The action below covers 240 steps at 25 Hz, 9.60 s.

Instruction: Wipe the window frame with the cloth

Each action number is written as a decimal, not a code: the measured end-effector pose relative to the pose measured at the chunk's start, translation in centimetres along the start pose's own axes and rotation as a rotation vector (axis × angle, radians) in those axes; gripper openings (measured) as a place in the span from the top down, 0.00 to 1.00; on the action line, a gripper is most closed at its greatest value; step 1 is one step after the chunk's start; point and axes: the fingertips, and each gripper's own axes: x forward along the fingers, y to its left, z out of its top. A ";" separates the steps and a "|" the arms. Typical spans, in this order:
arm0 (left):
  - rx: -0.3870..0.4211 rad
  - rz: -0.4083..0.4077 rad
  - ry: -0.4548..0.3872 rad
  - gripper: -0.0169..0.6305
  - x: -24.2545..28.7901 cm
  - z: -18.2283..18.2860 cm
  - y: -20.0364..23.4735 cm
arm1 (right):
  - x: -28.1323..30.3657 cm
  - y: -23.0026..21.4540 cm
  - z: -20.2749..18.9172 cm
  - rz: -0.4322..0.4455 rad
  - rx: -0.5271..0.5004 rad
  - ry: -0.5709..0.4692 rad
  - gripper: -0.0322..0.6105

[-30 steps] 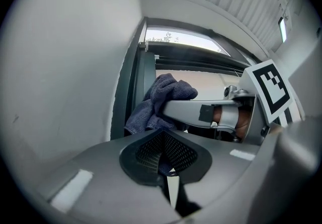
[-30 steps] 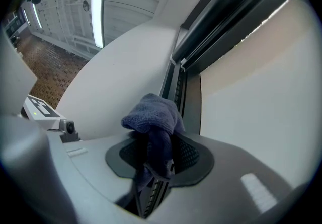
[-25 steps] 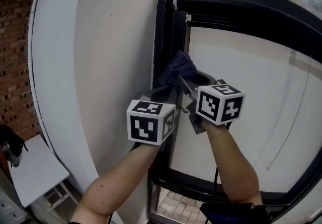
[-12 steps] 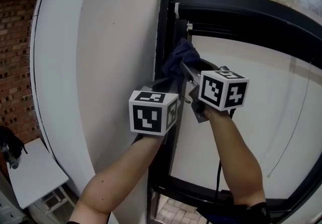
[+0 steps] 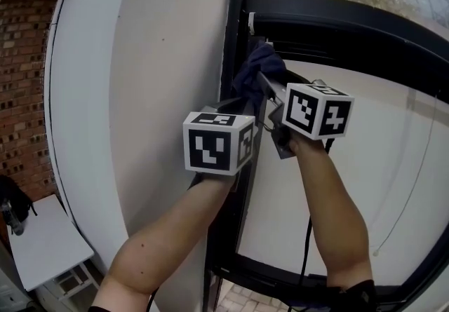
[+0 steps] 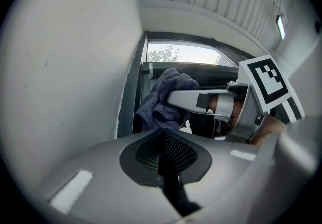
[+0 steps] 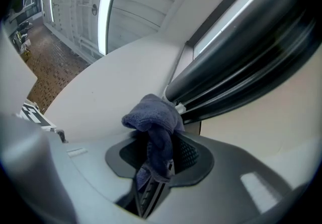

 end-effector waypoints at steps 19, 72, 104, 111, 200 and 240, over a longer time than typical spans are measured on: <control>0.028 0.026 -0.058 0.98 1.2 2.8 0.2 | 1.4 -0.9 2.3 -0.007 -0.039 -0.021 0.76; 0.031 -0.159 -0.181 0.98 1.5 6.9 -7.5 | -7.6 -5.9 11.2 -0.279 -0.238 -0.094 0.76; -0.017 -0.229 -0.214 0.98 4.7 10.4 -21.7 | -21.5 -13.8 15.5 -0.313 -0.263 -0.115 0.76; -0.015 -0.226 -0.211 0.98 4.7 10.7 -24.9 | -24.9 -15.6 16.6 -0.320 -0.252 -0.128 0.76; -0.104 -0.631 -0.277 0.98 8.4 14.3 -66.0 | -62.9 -36.3 26.8 -0.733 -0.378 -0.062 0.76; -0.120 -0.681 -0.306 0.98 9.0 14.2 -68.9 | -67.1 -37.1 27.8 -0.826 -0.407 -0.040 0.76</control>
